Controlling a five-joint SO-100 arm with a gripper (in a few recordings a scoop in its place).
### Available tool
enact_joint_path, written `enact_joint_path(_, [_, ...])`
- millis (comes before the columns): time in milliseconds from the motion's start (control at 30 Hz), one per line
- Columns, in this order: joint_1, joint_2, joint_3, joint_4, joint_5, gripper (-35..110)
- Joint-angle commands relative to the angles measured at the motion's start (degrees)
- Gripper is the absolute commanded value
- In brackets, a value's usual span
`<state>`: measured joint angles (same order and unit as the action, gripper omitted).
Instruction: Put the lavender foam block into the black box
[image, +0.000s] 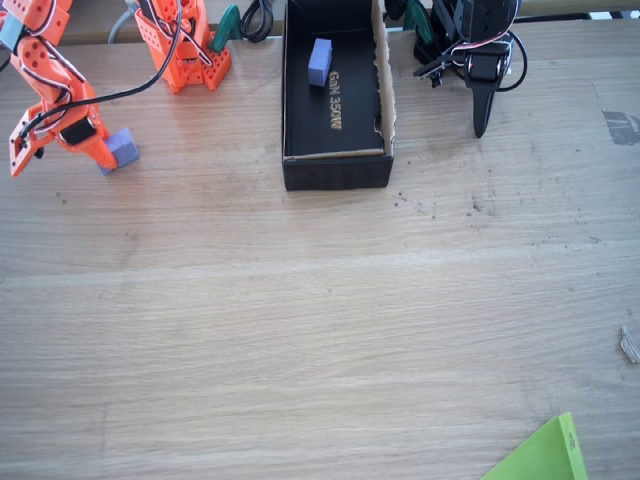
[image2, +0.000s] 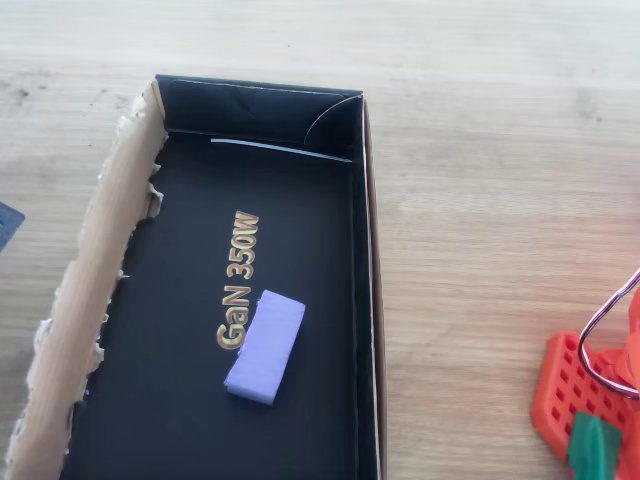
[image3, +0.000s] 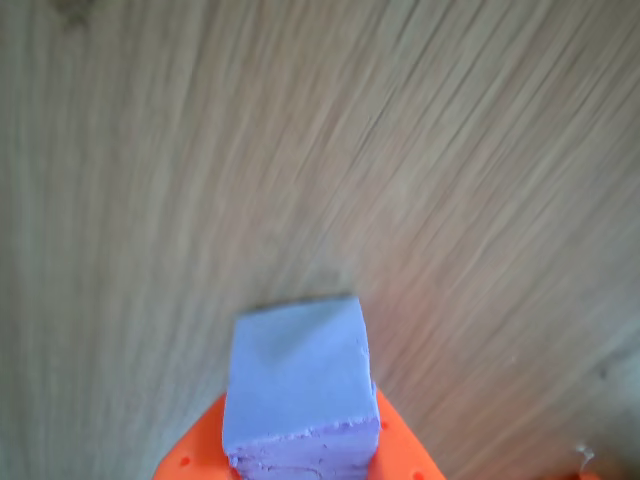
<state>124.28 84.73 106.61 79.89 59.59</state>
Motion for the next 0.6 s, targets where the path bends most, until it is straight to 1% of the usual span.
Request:
enact_joint_path(0, [0.35, 1.49, -2.11, 1.76, 0.97, 0])
enact_joint_path(133, [-0.18, 2.46, -3.25, 3.96, -0.09, 0])
enact_joint_path(333, [-1.58, 8.44, -8.88, 16.35, 0.18, 0])
enact_joint_path(567, [-2.55, 19.42, -10.37, 23.99, -1.49, 0])
